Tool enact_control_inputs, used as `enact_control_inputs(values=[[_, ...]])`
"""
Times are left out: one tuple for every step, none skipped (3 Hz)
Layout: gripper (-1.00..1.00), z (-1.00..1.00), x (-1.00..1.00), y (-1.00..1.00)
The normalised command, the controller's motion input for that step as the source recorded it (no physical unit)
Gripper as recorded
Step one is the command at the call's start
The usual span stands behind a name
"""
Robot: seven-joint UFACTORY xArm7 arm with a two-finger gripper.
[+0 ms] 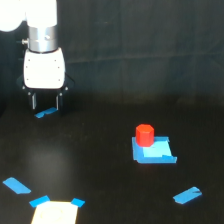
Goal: Pick up the red object from the table
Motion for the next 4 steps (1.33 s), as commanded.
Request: enact_control_inputs(values=[[1.00,-0.58,1.00,-0.38],[1.00,-0.45,0.72,-0.59],[0.93,-0.57,1.00,0.24],[0.93,-0.39,0.84,-0.03]])
